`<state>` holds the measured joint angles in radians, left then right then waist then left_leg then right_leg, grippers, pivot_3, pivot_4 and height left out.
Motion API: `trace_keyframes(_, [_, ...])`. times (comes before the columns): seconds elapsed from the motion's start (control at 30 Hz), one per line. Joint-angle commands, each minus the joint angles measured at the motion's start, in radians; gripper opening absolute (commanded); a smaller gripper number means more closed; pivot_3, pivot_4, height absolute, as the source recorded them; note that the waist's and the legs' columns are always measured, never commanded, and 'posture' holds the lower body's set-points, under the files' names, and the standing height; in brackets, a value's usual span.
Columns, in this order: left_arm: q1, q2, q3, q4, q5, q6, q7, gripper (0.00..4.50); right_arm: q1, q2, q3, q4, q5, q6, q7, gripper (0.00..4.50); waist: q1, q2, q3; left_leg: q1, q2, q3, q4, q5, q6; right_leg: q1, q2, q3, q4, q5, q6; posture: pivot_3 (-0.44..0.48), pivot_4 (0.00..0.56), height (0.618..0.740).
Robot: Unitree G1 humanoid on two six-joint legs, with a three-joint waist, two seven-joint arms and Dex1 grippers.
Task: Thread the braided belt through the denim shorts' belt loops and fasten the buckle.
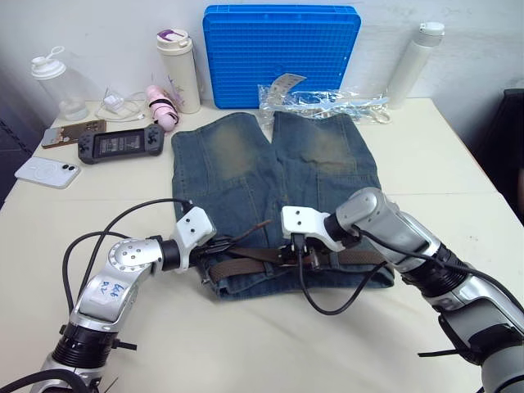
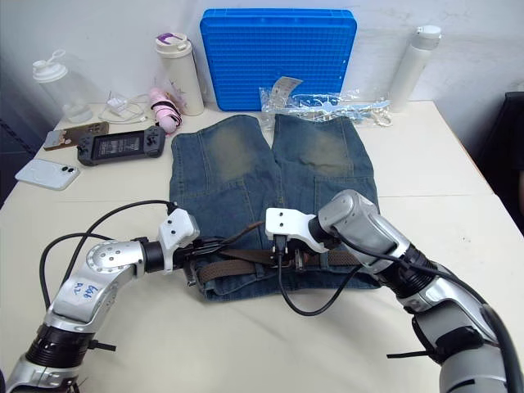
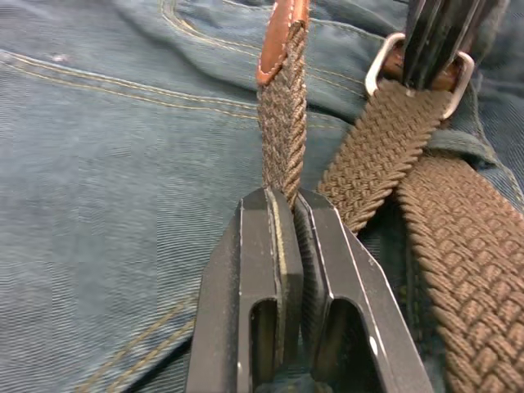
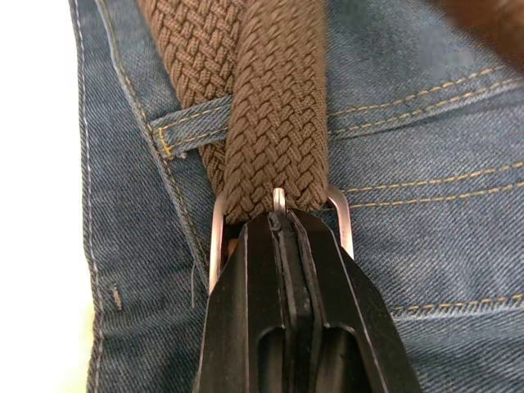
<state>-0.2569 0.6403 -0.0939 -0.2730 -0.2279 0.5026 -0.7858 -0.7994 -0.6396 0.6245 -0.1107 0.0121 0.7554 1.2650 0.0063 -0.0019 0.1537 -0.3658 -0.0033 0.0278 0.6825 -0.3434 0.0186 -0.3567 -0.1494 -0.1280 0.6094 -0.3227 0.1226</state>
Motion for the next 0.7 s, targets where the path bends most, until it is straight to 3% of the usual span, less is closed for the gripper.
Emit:
trace_keyframes(0.03, [-0.135,-0.028,0.012,0.005,-0.027,0.0,-0.008,0.0,0.093,-0.013,0.183,0.07,-0.084,0.013,0.027,0.06,0.0,-0.001,-0.001,0.0,0.0,0.0,0.0,0.0,0.0,0.0,0.0,0.0,0.0,0.0,0.0,0.0,0.15,0.693])
trace_keyframes(0.23, [-0.477,-0.194,0.081,0.183,-0.168,0.065,0.008,0.0,0.107,-0.006,0.179,0.075,-0.116,-0.015,0.046,0.06,0.006,-0.007,-0.004,0.0,-0.001,-0.002,0.0,0.0,0.0,0.003,0.001,-0.003,-0.001,0.0,0.0,0.0,0.15,0.693])
trace_keyframes(0.37, [-0.558,-0.224,0.086,0.254,-0.191,0.086,-0.007,0.0,0.11,0.002,0.175,0.079,-0.126,-0.023,0.051,0.06,-0.008,-0.004,-0.003,0.0,-0.001,-0.002,0.0,0.001,0.001,0.002,0.004,-0.003,-0.001,0.0,0.0,0.0,0.15,0.693])
trace_keyframes(0.47, [-0.735,-0.343,0.079,0.405,-0.249,0.093,-0.023,0.0,0.136,-0.008,0.181,0.029,-0.118,-0.008,0.058,0.06,0.0,-0.005,-0.002,-0.001,0.0,-0.002,0.0,0.001,0.001,0.002,0.004,-0.004,-0.001,0.0,0.0,0.0,0.15,0.693])
trace_keyframes(0.7, [-0.98,-0.498,0.079,0.701,-0.237,0.039,-0.066,0.0,0.15,-0.009,0.17,0.006,-0.127,-0.005,0.078,0.06,0.014,-0.004,0.001,-0.004,-0.003,-0.002,0.003,0.002,0.003,0.001,0.003,-0.004,-0.001,0.001,0.002,0.0,0.15,0.693])
